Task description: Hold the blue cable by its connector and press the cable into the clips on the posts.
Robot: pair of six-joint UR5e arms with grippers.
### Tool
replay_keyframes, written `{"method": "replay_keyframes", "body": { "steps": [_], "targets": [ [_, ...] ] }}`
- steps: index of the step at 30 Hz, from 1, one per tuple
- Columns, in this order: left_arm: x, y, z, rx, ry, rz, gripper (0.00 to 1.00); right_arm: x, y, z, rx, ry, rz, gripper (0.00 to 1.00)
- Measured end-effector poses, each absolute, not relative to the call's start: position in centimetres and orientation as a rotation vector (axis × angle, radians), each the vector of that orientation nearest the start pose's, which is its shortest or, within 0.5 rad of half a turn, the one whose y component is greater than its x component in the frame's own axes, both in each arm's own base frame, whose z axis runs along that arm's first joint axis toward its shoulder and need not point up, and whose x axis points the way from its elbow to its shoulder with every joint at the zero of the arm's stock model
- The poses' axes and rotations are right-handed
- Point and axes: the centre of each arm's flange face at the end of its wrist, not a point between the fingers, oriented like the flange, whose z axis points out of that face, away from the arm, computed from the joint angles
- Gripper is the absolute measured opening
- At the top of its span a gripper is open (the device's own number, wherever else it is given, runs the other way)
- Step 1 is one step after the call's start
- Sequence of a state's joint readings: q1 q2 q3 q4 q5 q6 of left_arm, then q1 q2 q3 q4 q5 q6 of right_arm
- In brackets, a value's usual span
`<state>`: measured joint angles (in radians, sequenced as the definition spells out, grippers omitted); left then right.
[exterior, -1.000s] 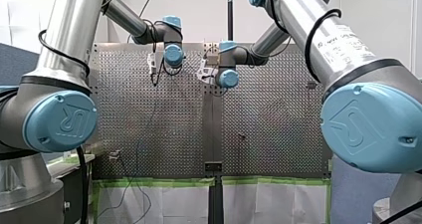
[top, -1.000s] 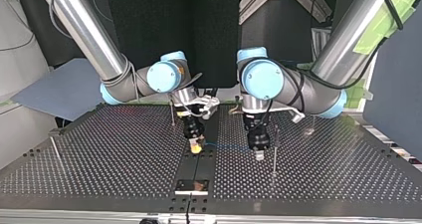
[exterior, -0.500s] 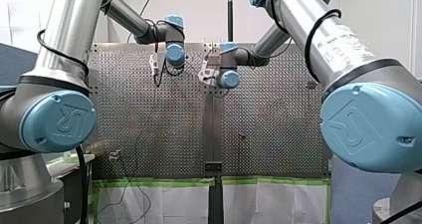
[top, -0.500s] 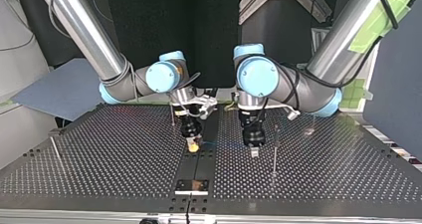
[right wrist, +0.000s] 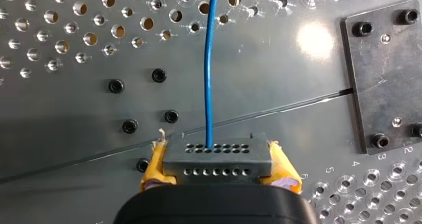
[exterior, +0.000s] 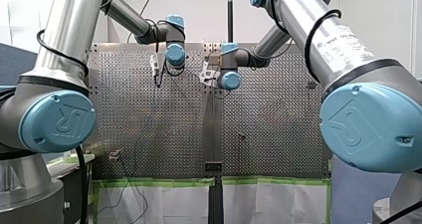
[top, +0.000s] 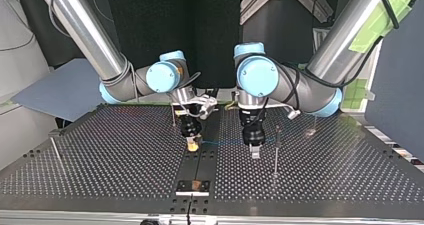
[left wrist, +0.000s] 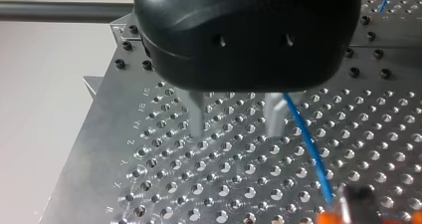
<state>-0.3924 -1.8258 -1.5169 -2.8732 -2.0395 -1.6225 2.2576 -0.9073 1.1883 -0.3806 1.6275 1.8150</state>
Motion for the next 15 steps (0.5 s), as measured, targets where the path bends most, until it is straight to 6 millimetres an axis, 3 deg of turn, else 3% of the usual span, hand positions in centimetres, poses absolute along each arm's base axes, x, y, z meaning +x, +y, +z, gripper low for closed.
{"method": "replay_keyframes", "body": {
  "steps": [2, 3, 5, 6, 8, 9, 11, 15],
  "targets": [
    [50.82, -30.56, 40.18, -0.123, 1.507, 0.001, 0.56, 57.26, -49.7, 29.93, 1.512, -1.024, 1.898, 0.0],
    [50.8, -30.53, 40.16, -0.125, 1.508, 0.004, 0.56, 57.27, -49.69, 29.93, 1.512, -1.024, 1.898, 0.0],
    [50.75, -30.52, 40.14, -0.126, 1.51, 0.007, 0.33, 57.27, -49.69, 29.92, 1.513, -1.024, 1.898, 0.0],
    [50.72, -30.52, 40.12, -0.126, 1.512, 0.01, 0.33, 57.28, -49.69, 29.92, 1.513, -1.023, 1.899, 0.0],
    [50.68, -30.54, 40.1, -0.125, 1.514, 0.012, 0.09, 57.27, -49.7, 29.92, 1.513, -1.024, 1.899, 0.0],
    [50.65, -30.55, 40.1, -0.123, 1.515, 0.014, 0.09, 57.27, -49.7, 29.92, 1.513, -1.023, 1.899, 0.0],
    [50.63, -30.59, 40.09, -0.121, 1.516, 0.016, 0.0, 57.27, -49.7, 29.92, 1.513, -1.023, 1.899, 0.0],
    [50.59, -30.64, 40.1, -0.119, 1.516, 0.016, 0.0, 57.3, -49.67, 29.89, 1.514, -1.023, 1.898, 0.0]
  ]
}}
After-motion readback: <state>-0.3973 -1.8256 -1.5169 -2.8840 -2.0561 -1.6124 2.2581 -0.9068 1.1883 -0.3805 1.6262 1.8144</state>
